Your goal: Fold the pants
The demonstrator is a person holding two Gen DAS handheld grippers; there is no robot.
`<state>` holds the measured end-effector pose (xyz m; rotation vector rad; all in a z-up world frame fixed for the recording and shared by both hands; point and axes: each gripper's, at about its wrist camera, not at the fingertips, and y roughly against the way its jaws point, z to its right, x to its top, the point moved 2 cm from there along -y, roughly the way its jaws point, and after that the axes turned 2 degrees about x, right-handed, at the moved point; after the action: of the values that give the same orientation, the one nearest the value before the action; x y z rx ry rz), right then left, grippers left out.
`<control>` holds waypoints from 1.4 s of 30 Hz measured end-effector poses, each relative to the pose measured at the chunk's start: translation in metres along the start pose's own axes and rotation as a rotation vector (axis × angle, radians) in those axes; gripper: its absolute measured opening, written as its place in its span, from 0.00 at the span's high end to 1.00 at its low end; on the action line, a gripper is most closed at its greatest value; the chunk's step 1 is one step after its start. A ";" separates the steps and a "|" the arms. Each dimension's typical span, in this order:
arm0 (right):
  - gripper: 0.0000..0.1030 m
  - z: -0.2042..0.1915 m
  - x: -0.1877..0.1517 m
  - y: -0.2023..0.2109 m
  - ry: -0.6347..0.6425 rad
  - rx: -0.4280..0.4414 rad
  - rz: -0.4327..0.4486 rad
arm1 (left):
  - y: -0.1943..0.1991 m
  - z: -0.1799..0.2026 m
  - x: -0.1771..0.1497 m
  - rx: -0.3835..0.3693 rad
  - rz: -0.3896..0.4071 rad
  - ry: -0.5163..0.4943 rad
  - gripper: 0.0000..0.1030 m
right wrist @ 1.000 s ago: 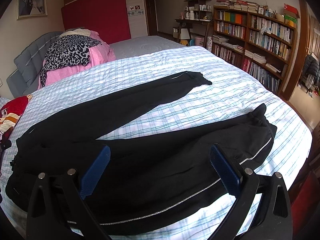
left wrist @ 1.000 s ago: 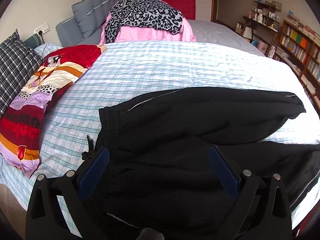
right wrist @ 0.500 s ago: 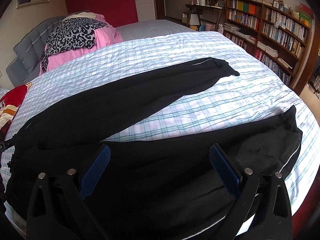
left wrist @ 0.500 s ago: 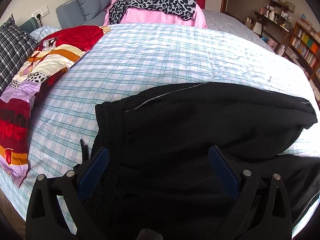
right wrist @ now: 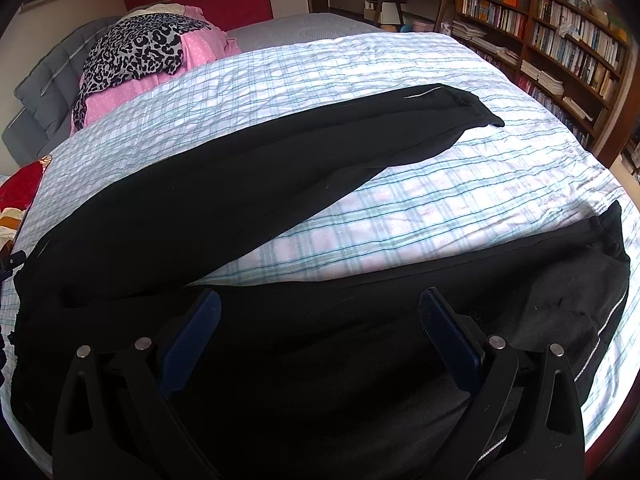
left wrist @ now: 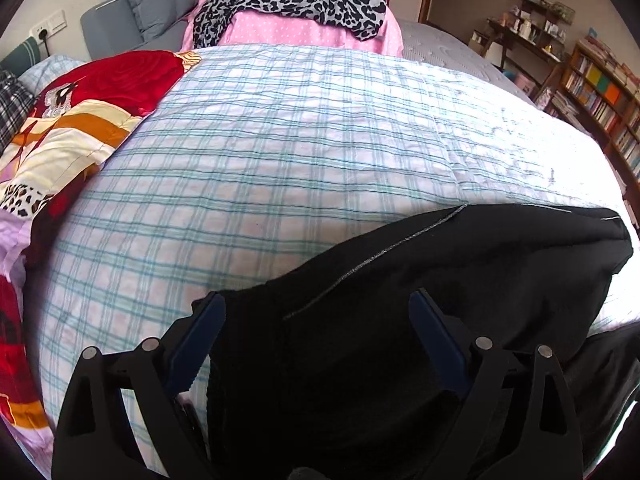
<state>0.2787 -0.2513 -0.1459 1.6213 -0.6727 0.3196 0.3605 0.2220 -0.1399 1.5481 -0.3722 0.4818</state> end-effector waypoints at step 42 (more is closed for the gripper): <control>0.02 0.226 0.248 -0.134 -0.220 -0.174 0.031 | -0.049 0.000 0.012 -0.072 -0.061 -0.048 0.75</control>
<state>0.5145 -0.5244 -0.1523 1.4927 -0.8696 0.1021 0.3957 0.2244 -0.1753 1.4992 -0.3741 0.3805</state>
